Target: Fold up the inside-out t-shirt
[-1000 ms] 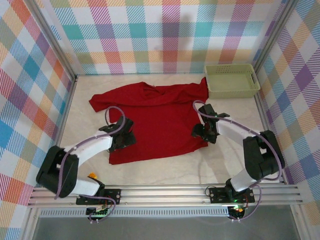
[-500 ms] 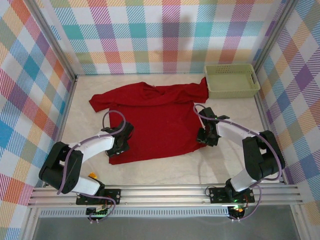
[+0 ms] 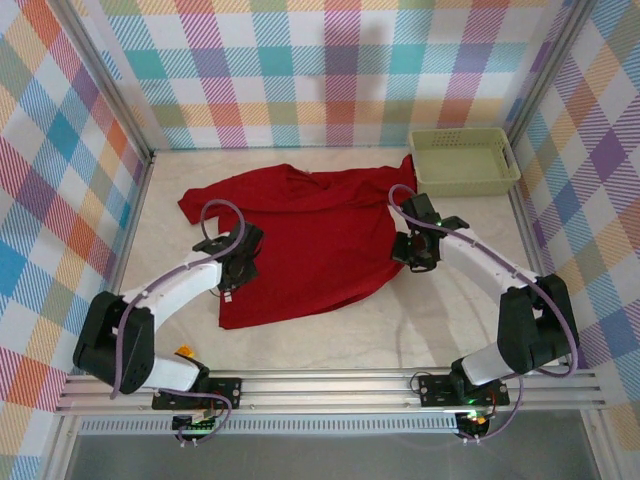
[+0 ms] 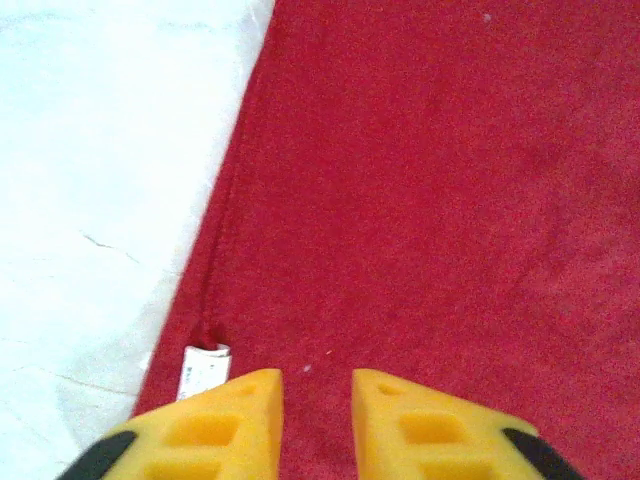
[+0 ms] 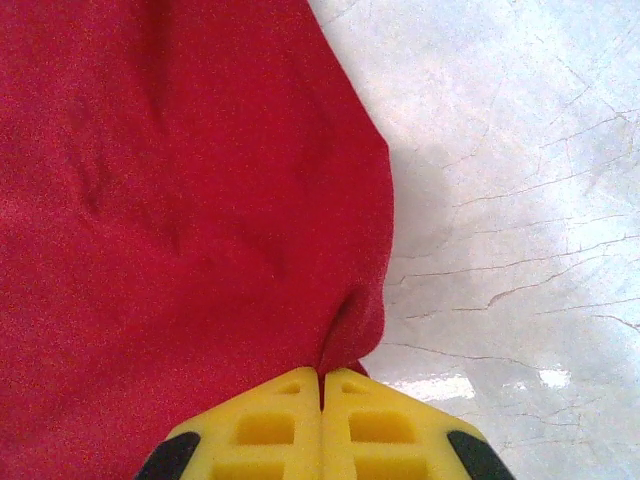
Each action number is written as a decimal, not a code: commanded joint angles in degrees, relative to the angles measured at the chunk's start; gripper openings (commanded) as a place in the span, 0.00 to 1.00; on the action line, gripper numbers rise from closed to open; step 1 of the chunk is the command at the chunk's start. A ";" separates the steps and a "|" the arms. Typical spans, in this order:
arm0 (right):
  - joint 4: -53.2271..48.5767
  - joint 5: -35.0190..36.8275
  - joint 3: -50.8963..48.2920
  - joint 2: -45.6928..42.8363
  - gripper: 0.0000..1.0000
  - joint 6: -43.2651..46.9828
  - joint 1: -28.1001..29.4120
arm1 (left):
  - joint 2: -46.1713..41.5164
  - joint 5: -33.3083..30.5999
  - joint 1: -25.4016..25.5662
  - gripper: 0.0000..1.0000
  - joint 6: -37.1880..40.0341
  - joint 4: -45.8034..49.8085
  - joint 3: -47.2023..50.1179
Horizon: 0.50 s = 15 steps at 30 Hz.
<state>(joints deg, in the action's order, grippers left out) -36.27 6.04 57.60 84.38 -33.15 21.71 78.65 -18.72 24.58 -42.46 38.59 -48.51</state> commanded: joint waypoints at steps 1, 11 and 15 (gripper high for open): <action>-1.75 0.55 -1.56 -0.96 0.00 0.52 -0.10 | -2.68 -1.23 -0.56 0.39 -1.87 6.66 2.51; -2.37 4.15 -4.32 -3.32 0.00 0.62 -0.10 | -5.31 7.77 -6.27 0.64 -1.71 5.14 11.91; -2.24 4.32 -4.51 -3.78 0.00 0.71 -0.09 | -3.77 13.20 -6.37 0.56 -2.88 -0.08 14.15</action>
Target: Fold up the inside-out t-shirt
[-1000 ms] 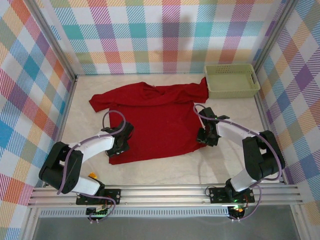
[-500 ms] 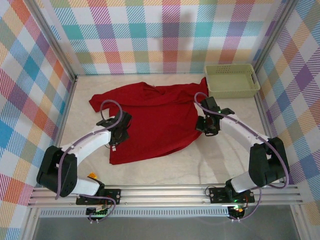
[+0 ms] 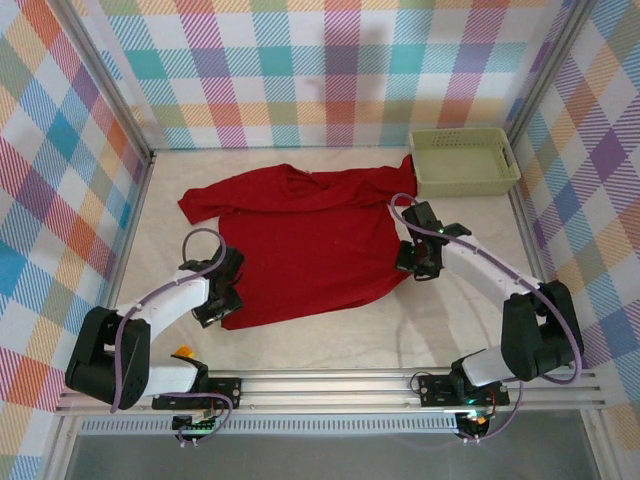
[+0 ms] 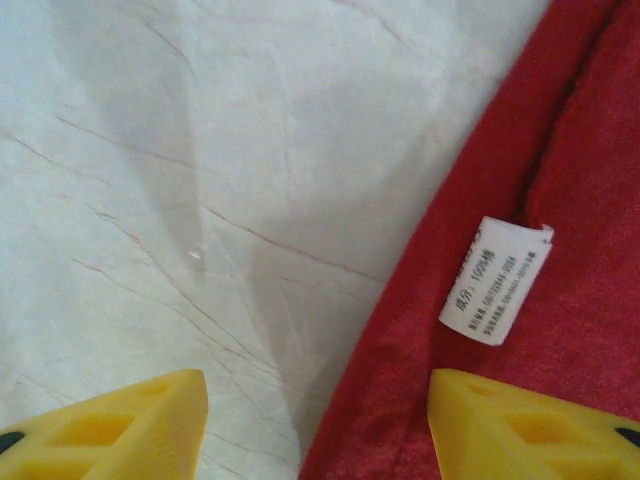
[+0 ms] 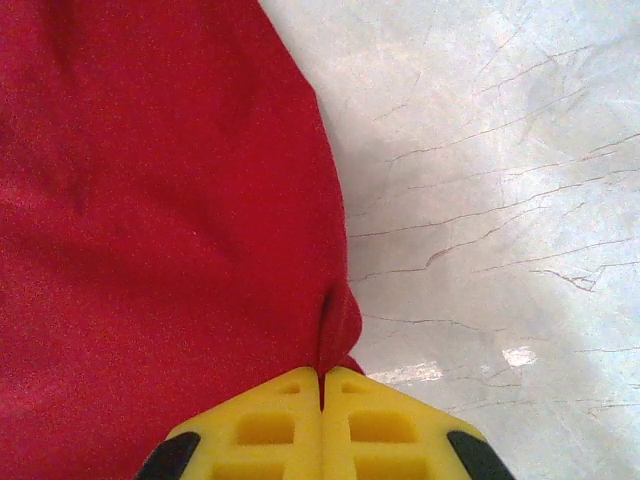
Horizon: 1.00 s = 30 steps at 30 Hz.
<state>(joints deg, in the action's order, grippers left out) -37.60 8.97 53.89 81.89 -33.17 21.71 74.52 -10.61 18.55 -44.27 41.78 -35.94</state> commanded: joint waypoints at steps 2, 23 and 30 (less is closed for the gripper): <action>-0.87 1.66 -0.59 -1.75 0.00 1.04 -0.05 | 1.34 7.34 -0.35 0.49 -1.46 -5.79 2.31; -16.60 -4.36 2.71 -18.31 0.00 2.39 -5.19 | -23.38 5.97 -5.43 0.00 -0.12 13.79 -3.59; -17.14 -7.66 -10.84 -20.86 0.00 -5.46 -4.62 | -19.57 10.67 -1.63 0.00 -7.85 8.01 4.97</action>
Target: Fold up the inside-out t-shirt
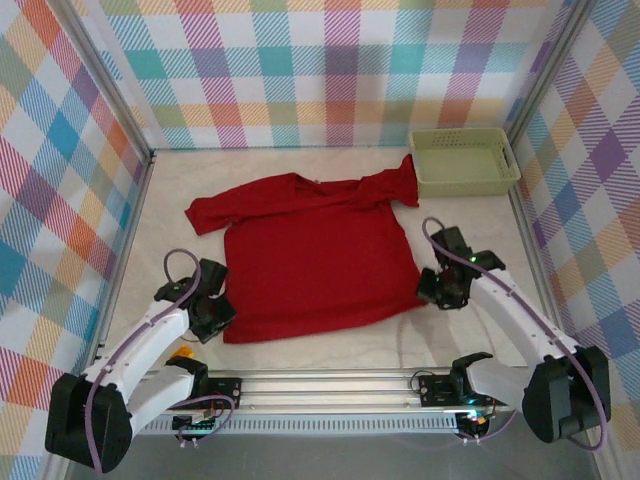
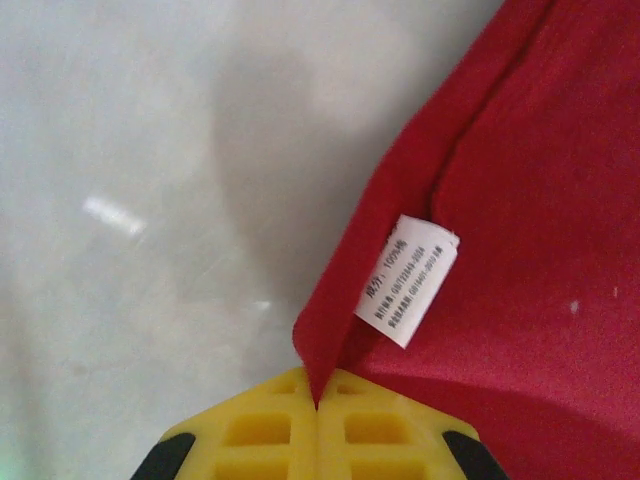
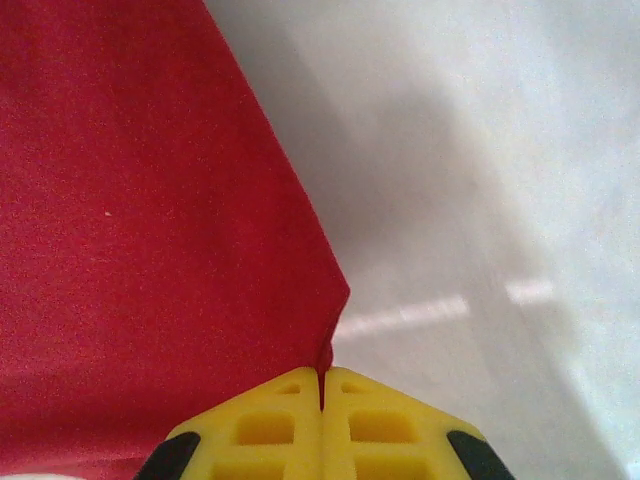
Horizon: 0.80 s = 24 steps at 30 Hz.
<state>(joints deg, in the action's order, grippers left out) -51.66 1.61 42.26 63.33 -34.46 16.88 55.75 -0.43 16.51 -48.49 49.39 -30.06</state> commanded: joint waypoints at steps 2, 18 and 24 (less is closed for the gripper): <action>-2.32 -0.72 0.88 -1.95 0.00 -4.31 0.25 | -0.17 -0.68 0.37 0.00 -3.11 0.75 -1.72; -6.22 9.47 8.03 -4.33 0.58 -2.26 4.25 | -2.77 -9.09 8.29 0.70 3.89 5.00 -15.77; -6.08 9.80 7.21 -4.50 0.61 -7.55 13.12 | 13.04 -14.70 30.29 0.74 10.53 -0.61 -24.52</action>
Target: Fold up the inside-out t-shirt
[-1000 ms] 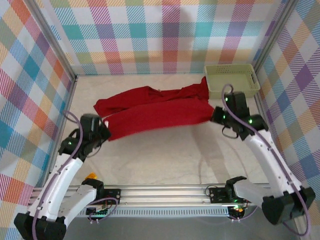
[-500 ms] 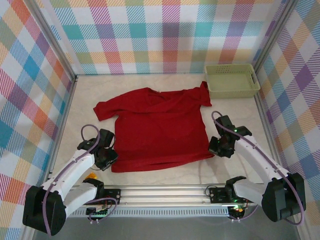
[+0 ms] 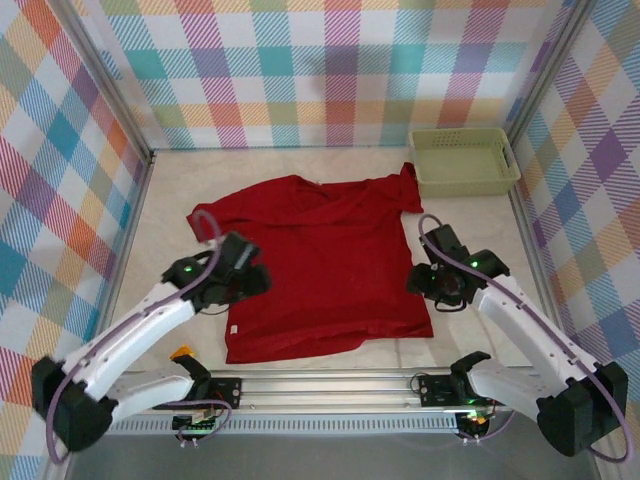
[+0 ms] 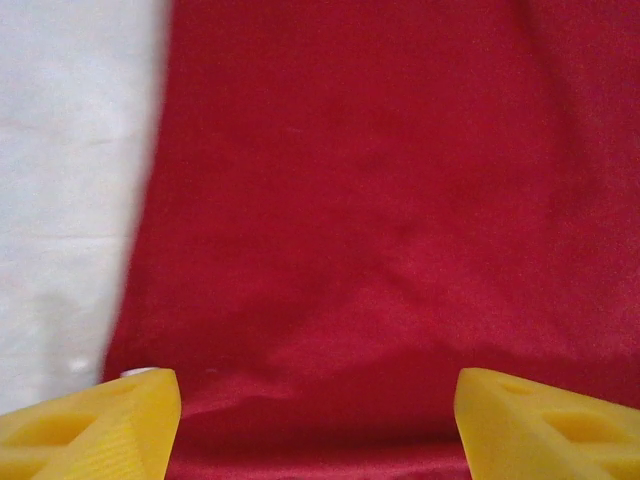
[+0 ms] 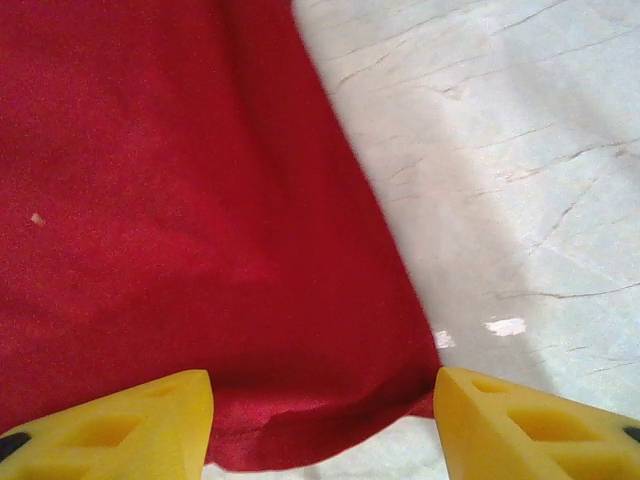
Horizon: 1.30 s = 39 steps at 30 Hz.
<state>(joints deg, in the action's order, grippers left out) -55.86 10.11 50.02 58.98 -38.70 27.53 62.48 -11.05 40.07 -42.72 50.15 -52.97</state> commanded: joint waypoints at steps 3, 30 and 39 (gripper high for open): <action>-0.17 0.44 -2.69 -0.10 0.61 -5.44 4.49 | 14.27 -4.29 15.61 0.76 9.03 -4.62 -4.63; 4.67 -0.62 -8.93 -1.94 0.64 -8.10 6.59 | 36.49 -1.76 27.34 0.32 20.31 -9.98 -8.99; 7.83 -1.52 -11.51 -4.39 0.64 -7.60 7.01 | 34.24 -2.91 25.78 0.04 19.29 -10.93 -7.61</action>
<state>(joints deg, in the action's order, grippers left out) -49.58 9.41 39.57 55.88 -45.91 33.89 98.78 -12.80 67.07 -22.83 39.79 -61.32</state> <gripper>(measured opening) 0.638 0.058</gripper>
